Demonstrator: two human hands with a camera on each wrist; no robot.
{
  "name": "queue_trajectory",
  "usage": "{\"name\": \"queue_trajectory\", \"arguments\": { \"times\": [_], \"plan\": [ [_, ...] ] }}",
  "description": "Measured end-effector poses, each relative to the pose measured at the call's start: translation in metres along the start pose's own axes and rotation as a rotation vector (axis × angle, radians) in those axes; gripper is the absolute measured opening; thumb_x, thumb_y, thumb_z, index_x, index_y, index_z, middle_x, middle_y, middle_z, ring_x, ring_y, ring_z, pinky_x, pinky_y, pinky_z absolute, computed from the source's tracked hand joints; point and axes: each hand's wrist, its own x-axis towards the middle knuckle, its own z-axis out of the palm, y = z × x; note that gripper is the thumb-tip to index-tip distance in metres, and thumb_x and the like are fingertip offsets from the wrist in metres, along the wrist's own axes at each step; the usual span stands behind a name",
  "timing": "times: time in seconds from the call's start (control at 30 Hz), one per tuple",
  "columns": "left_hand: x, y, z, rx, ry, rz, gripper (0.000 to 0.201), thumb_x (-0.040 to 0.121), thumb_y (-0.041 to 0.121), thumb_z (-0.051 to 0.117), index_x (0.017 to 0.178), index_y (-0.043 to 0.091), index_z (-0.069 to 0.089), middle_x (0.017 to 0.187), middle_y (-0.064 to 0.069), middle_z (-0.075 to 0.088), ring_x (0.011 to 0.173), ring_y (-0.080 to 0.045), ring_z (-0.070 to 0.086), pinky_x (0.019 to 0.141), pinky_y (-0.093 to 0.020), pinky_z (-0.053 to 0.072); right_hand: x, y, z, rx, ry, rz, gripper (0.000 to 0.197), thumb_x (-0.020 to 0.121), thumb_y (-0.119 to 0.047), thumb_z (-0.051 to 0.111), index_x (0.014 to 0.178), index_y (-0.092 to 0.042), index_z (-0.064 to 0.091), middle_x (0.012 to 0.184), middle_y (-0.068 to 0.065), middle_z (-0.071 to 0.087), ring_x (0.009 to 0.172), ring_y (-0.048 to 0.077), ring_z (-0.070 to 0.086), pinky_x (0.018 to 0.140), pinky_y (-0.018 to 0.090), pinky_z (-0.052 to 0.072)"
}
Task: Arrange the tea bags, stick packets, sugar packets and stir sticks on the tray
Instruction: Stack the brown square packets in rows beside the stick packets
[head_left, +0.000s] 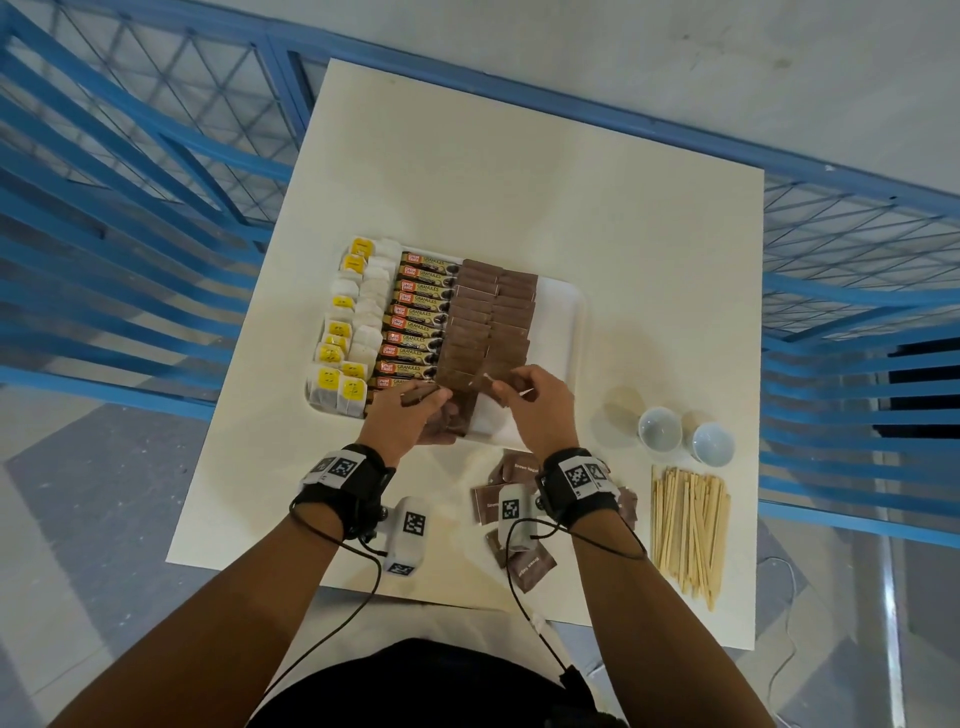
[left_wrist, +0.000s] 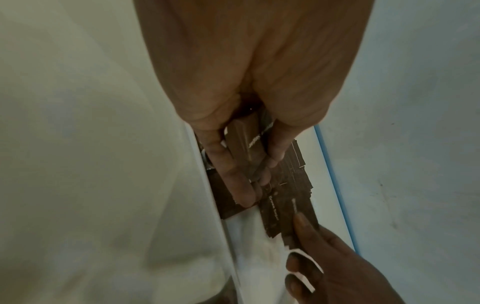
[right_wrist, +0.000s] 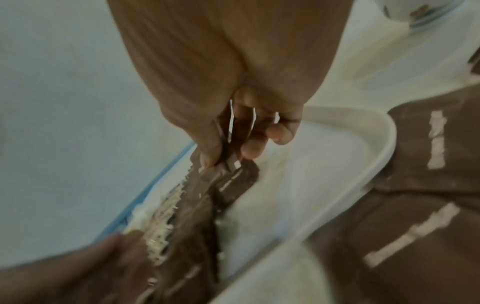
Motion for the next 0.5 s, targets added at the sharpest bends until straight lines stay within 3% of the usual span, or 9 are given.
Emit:
{"name": "queue_trajectory", "arguments": {
  "times": [0.1,0.27,0.4,0.5],
  "plan": [
    [-0.002,0.0,-0.004,-0.019,-0.018,0.002,0.022,0.099,0.011,0.064,0.117,-0.003,0.065,0.092,-0.017,0.074,0.079,-0.028,0.075,0.069,-0.043,0.065,0.004,0.009,-0.004,-0.064,0.058,-0.001,0.014,0.088,-0.026,0.075,0.099,-0.019,0.07,0.091,-0.007,0.069,0.08,0.012,0.06,0.072,0.02,0.047],
    [-0.001,0.001,-0.01,-0.037,0.004,0.005,0.019,0.099,0.01,0.065,0.114,-0.001,0.066,0.091,-0.016,0.072,0.077,-0.028,0.074,0.07,-0.043,0.065,0.01,0.014,0.005,-0.189,-0.003,-0.046,0.019,0.088,-0.027,0.073,0.104,-0.018,0.068,0.101,-0.001,0.065,0.088,0.016,0.061,0.086,0.032,0.053],
    [0.0,-0.001,-0.013,-0.034,0.004,-0.002,0.02,0.099,0.011,0.064,0.115,-0.001,0.067,0.089,-0.015,0.074,0.079,-0.028,0.075,0.069,-0.041,0.064,0.009,0.017,0.011,-0.169,0.031,-0.021,0.034,0.081,-0.032,0.08,0.108,-0.023,0.062,0.107,-0.004,0.065,0.093,0.014,0.062,0.088,0.027,0.051],
    [0.0,-0.003,-0.014,-0.036,0.009,0.0,0.018,0.099,0.012,0.065,0.113,0.0,0.067,0.089,-0.015,0.074,0.08,-0.029,0.075,0.07,-0.042,0.064,0.006,0.021,0.015,-0.168,0.051,-0.03,0.043,0.076,-0.032,0.084,0.108,-0.028,0.056,0.105,-0.006,0.066,0.09,0.014,0.065,0.087,0.029,0.055]
  ]
}}
